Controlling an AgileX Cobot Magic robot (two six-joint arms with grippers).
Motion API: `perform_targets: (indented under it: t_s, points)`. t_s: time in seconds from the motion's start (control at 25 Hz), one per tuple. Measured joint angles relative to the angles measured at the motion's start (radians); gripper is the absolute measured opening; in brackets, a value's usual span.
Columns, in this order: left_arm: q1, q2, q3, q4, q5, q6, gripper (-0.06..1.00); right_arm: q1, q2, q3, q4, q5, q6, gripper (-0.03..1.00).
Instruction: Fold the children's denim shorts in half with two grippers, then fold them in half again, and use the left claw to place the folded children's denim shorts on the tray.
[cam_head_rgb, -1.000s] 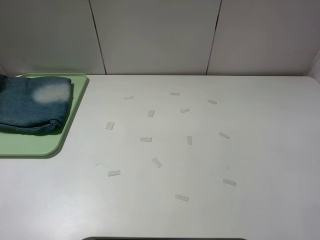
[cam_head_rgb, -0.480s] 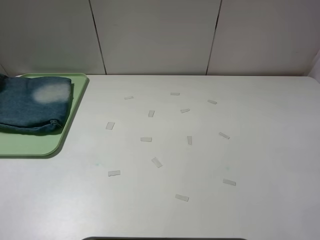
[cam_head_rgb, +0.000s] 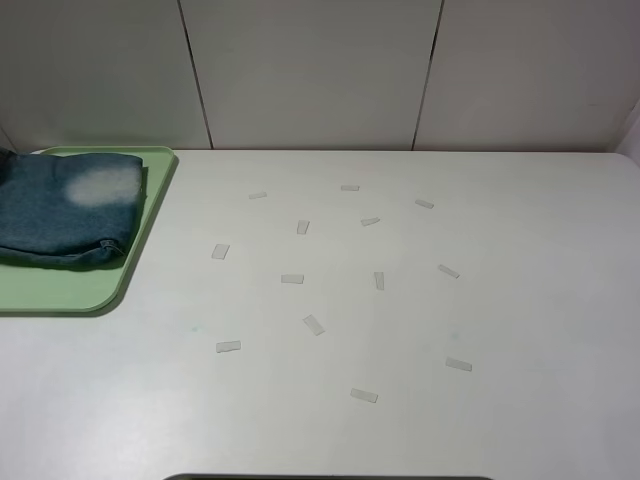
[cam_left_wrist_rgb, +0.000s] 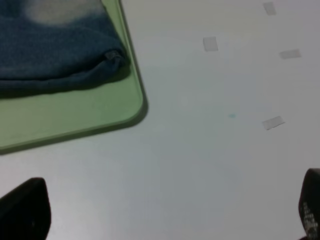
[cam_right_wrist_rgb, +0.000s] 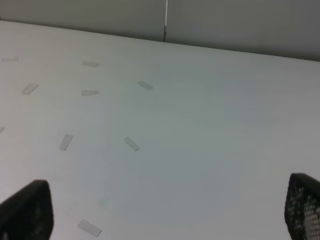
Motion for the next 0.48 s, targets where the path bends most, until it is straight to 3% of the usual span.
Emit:
perform_targets:
  t_s: [0.48]
  points:
    - [0.0,0.0,0.0,0.003,0.0,0.003,0.99,0.0,0.0,0.0,0.0,0.0,0.0,0.7]
